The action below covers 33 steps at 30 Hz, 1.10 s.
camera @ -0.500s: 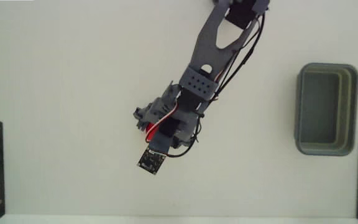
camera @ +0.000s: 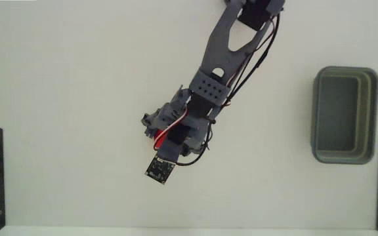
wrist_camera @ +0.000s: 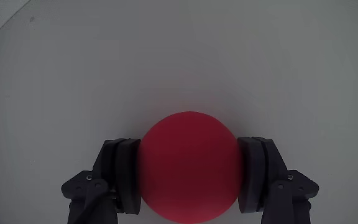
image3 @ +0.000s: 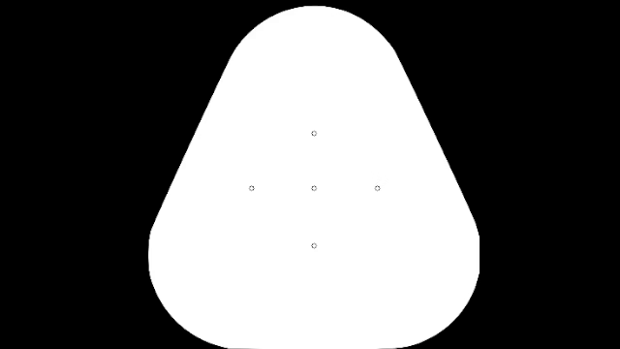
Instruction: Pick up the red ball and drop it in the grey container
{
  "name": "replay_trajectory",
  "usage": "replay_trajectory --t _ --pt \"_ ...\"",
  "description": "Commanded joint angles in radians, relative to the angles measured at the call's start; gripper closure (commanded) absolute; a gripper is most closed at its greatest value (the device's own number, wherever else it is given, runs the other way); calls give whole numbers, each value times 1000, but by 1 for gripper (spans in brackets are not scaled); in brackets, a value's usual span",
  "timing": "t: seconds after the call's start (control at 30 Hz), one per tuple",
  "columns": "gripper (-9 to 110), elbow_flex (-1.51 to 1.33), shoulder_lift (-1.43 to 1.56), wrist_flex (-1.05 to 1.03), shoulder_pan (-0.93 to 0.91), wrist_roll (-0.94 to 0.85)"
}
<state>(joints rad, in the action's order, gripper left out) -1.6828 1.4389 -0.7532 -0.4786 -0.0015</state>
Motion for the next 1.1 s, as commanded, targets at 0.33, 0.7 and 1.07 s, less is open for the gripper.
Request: replay_trajectory --t 0.33,0.7,1.07 --pt "16 5 35 7 -7 2" --pt "19 5 35 7 -7 2" --pt "21 5 35 7 -7 2"
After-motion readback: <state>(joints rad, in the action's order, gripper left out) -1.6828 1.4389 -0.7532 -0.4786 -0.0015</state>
